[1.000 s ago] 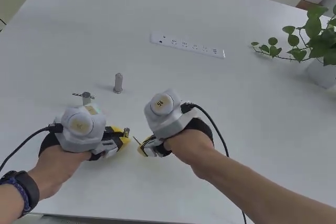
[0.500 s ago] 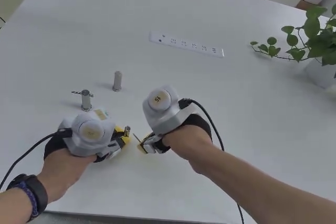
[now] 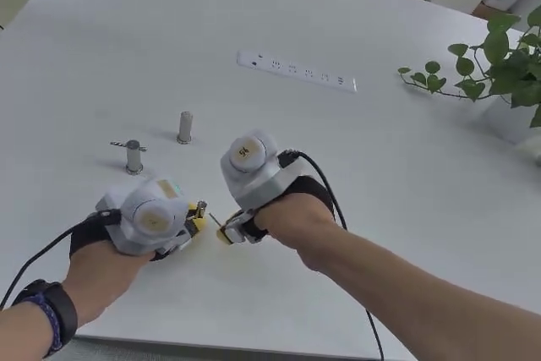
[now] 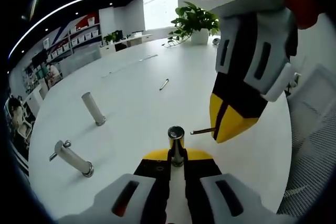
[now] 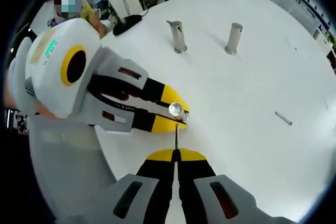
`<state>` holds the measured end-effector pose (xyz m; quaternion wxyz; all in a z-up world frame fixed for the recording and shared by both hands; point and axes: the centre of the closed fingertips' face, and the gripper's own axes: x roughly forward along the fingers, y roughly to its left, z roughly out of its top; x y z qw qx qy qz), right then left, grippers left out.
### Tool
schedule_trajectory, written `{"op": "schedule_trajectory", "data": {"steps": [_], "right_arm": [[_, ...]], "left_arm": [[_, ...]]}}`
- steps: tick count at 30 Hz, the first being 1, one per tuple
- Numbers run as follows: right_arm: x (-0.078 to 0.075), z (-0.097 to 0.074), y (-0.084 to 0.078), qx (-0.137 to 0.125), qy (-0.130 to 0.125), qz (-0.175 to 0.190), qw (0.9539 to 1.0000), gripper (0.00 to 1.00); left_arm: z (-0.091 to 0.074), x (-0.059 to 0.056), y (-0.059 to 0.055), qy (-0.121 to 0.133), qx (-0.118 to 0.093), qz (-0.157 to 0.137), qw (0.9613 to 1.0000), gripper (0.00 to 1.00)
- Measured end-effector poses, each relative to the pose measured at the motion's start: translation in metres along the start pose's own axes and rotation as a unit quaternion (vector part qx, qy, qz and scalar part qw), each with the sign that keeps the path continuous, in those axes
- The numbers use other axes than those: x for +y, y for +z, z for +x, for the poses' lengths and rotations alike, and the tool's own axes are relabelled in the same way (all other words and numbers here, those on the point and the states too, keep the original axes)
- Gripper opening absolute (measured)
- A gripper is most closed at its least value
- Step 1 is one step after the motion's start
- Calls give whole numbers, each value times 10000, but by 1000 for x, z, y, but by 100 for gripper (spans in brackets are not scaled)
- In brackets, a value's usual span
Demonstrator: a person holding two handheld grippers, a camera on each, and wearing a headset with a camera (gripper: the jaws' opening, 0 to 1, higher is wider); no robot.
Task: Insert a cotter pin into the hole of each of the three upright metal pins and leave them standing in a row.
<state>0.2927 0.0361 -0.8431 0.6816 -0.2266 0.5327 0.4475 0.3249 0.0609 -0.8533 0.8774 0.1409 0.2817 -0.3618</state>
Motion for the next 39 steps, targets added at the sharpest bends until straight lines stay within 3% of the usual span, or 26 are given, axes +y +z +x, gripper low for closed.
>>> {"op": "schedule_trajectory", "data": {"steps": [39], "right_arm": [[1, 1, 11, 137, -41, -31, 9999, 2]], "left_arm": [[2, 0, 1, -18, -17, -68, 10000, 7]]}}
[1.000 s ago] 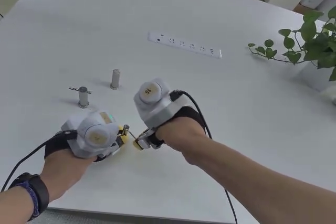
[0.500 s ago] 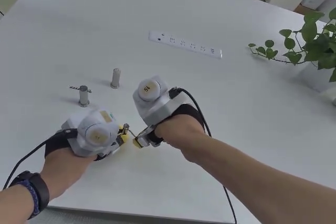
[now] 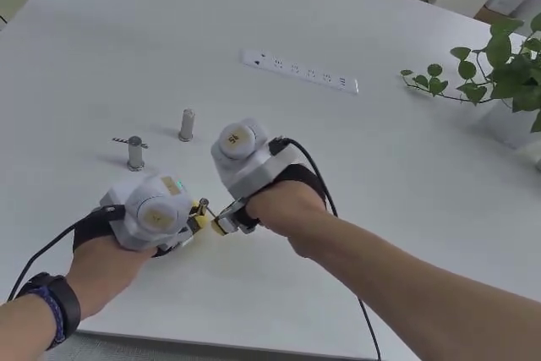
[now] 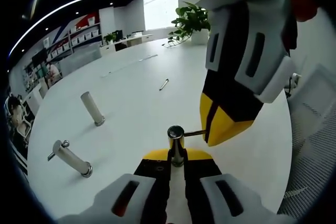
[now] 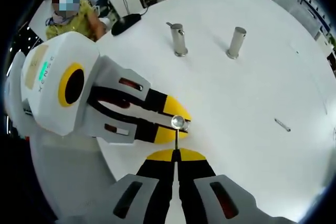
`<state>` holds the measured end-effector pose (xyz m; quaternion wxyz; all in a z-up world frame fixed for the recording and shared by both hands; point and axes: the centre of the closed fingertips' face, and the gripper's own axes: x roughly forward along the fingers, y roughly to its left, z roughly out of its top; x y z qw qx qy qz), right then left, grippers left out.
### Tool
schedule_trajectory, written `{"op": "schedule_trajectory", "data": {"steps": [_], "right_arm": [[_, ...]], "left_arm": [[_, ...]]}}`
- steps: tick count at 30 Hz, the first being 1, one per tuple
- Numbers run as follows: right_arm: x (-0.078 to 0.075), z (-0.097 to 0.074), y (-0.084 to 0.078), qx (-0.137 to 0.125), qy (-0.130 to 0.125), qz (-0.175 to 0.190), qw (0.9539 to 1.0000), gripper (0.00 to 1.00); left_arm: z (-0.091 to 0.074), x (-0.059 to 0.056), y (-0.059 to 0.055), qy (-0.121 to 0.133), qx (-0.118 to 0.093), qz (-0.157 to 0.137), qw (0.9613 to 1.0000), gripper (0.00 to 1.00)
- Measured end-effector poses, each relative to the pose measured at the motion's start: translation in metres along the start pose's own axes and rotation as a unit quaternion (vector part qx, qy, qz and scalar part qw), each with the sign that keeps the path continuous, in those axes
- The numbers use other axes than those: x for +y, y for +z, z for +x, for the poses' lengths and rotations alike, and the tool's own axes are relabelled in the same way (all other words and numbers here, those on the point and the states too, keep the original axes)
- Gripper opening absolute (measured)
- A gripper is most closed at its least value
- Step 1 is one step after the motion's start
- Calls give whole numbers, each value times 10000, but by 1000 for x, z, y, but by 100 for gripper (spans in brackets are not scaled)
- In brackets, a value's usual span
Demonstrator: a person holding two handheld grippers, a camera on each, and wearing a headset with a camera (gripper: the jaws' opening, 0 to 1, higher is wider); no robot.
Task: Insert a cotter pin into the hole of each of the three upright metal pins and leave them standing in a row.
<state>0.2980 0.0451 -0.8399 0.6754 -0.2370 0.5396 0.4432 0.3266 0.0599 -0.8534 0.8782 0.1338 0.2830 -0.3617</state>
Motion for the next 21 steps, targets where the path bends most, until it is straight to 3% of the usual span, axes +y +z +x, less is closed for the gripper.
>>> {"op": "schedule_trajectory", "data": {"steps": [21], "right_arm": [[1, -3, 3, -20, 40, 146, 9999, 2]], "left_arm": [[0, 0, 0, -57, -73, -179, 9998, 7]]}}
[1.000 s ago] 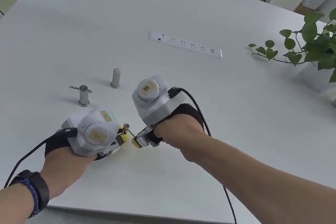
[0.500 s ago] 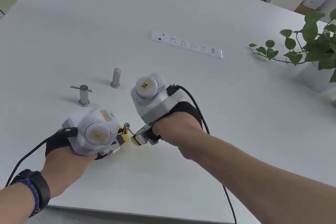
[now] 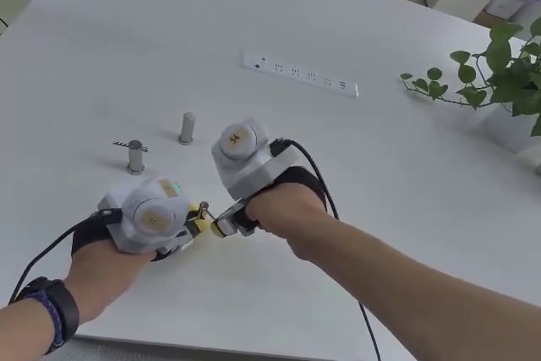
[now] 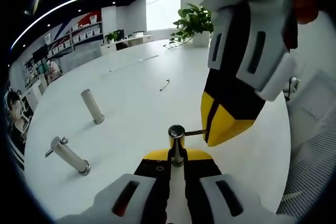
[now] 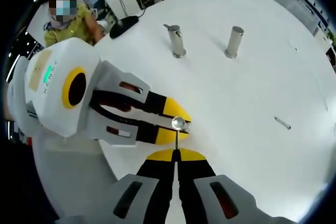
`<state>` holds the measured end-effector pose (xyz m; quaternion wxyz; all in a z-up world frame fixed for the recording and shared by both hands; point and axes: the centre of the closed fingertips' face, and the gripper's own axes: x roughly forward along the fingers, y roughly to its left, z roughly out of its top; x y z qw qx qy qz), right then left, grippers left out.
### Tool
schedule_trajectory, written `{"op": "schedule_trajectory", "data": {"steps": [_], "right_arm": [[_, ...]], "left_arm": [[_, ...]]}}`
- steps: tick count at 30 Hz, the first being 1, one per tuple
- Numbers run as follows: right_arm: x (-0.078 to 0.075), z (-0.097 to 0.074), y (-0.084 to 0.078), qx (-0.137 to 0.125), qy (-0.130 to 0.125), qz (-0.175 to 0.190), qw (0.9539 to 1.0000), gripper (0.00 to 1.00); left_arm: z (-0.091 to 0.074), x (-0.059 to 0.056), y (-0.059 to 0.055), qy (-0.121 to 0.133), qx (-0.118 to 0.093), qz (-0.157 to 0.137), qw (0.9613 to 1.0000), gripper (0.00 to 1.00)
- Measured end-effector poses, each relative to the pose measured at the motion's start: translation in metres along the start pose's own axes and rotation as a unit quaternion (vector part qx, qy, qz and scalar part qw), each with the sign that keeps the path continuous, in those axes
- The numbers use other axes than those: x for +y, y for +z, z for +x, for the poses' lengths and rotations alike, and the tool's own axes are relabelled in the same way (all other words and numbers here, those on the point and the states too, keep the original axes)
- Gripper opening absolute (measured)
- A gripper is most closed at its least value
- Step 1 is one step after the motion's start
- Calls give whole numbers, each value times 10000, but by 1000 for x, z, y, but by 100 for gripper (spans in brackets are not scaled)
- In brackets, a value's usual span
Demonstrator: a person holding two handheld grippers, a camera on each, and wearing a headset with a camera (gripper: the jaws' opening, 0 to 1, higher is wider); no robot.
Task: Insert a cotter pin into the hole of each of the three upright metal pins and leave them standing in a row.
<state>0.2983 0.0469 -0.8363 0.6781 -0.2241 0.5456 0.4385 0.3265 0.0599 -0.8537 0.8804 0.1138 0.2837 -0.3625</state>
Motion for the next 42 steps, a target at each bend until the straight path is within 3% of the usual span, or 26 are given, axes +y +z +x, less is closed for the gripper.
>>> {"op": "schedule_trajectory", "data": {"steps": [7, 33, 42], "right_arm": [[1, 0, 5, -158, 35, -59, 9999, 2], [3, -3, 12, -265, -95, 65, 9996, 3], [3, -2, 16, -357, -79, -239, 9990, 5]], "left_arm": [[0, 0, 0, -48, -57, -92, 9999, 6], [0, -4, 1, -76, -104, -149, 9998, 6], [1, -5, 1, -73, -93, -120, 9999, 6]]}}
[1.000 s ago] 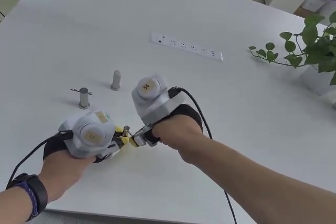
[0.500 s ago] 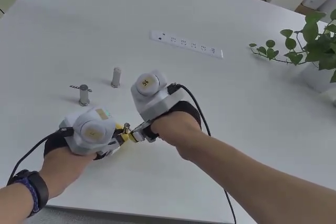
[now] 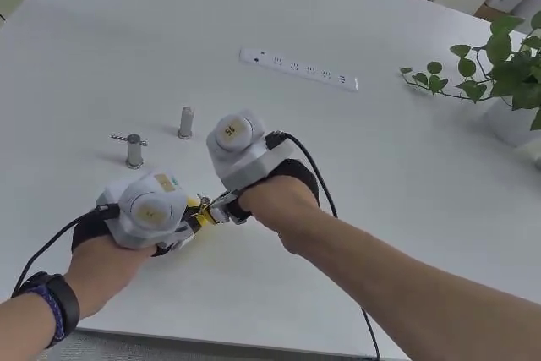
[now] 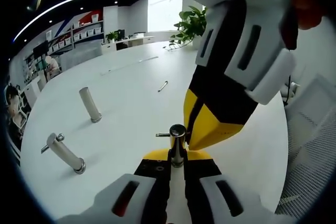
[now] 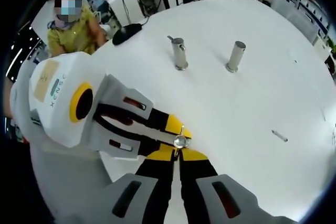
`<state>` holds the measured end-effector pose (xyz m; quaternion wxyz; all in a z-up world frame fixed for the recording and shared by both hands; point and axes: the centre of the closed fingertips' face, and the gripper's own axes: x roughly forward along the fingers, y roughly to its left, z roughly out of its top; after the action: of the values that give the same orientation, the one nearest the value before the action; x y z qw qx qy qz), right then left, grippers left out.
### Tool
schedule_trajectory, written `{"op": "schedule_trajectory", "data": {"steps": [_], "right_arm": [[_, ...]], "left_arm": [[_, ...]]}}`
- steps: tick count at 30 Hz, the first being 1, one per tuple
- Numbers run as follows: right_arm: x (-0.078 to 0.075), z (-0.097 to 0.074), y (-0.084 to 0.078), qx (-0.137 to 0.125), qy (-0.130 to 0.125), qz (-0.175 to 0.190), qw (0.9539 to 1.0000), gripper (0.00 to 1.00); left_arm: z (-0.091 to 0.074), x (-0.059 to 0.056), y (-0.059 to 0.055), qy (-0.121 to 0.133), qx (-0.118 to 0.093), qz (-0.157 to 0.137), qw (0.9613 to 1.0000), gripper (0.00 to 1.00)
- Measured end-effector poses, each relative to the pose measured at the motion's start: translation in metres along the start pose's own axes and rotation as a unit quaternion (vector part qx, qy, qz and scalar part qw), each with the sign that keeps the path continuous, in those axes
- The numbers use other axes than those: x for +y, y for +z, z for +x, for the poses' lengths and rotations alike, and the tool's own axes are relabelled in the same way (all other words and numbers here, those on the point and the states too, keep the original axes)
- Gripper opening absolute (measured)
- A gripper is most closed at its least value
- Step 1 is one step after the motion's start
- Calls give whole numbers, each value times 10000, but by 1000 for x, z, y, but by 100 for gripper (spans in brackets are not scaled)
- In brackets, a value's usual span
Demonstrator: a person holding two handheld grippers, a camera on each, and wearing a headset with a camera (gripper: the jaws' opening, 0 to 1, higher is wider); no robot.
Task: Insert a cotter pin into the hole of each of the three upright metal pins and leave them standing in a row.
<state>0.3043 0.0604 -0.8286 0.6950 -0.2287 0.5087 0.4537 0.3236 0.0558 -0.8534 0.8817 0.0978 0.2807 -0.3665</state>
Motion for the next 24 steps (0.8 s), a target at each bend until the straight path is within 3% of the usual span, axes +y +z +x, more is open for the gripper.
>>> {"op": "schedule_trajectory", "data": {"steps": [9, 24], "right_arm": [[-2, -3, -5, 1, 35, -166, 9999, 10], [-5, 1, -4, -20, -23, 56, 10000, 4]], "left_arm": [[1, 0, 0, 3, 11, 21, 10000, 6], [2, 0, 1, 17, 16, -15, 10000, 6]]}}
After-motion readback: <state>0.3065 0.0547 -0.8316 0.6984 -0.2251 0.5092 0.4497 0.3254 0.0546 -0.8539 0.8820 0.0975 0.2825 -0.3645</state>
